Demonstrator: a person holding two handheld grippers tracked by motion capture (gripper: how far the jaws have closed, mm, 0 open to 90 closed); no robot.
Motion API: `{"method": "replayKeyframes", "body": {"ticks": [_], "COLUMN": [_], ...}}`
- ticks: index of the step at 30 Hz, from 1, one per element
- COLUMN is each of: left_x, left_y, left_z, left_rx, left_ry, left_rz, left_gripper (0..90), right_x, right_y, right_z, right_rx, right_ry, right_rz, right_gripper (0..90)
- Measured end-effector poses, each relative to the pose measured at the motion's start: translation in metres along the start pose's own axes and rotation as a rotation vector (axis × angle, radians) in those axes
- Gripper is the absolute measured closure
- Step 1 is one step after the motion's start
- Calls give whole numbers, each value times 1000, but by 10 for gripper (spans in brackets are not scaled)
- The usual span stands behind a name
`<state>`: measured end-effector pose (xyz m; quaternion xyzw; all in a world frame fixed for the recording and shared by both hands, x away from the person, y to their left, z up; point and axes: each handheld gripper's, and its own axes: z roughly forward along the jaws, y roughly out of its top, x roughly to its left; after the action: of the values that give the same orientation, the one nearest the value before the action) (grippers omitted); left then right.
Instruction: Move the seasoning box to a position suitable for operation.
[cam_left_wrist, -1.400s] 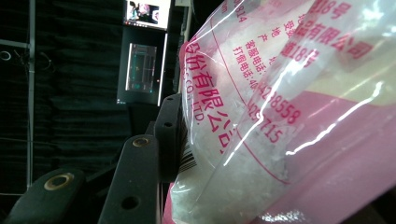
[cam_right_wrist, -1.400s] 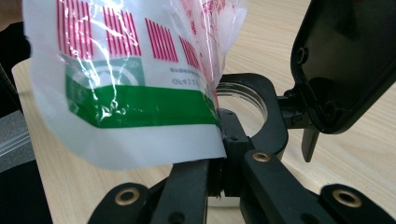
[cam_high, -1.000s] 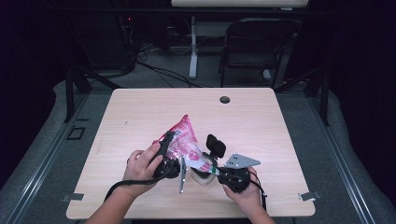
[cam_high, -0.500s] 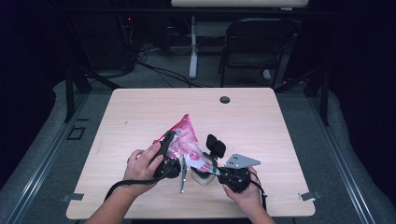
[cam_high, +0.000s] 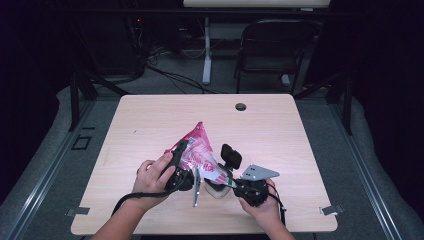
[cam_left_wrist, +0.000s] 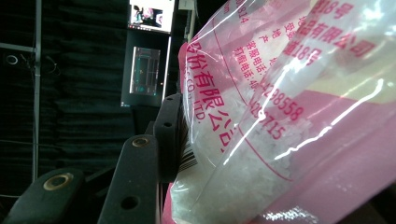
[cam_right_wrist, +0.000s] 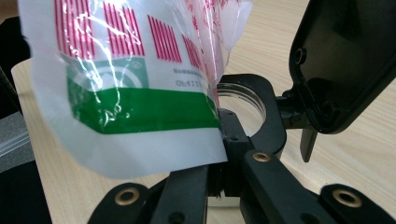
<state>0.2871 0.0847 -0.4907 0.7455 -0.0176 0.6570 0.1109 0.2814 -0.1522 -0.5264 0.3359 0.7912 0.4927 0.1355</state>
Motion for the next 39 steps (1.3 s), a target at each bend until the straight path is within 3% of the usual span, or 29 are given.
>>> {"method": "replayKeyframes", "body": {"ticks": [39], "left_x": [1], "left_y": [0], "left_z": [-1], "left_rx": [-8], "left_ry": [1], "left_rz": [-6], "left_gripper": [631], "right_x": [0], "right_y": [0], "right_z": [2], "right_rx": [1], "right_ry": [1], "right_rz": [-1], "right_gripper": [895]}}
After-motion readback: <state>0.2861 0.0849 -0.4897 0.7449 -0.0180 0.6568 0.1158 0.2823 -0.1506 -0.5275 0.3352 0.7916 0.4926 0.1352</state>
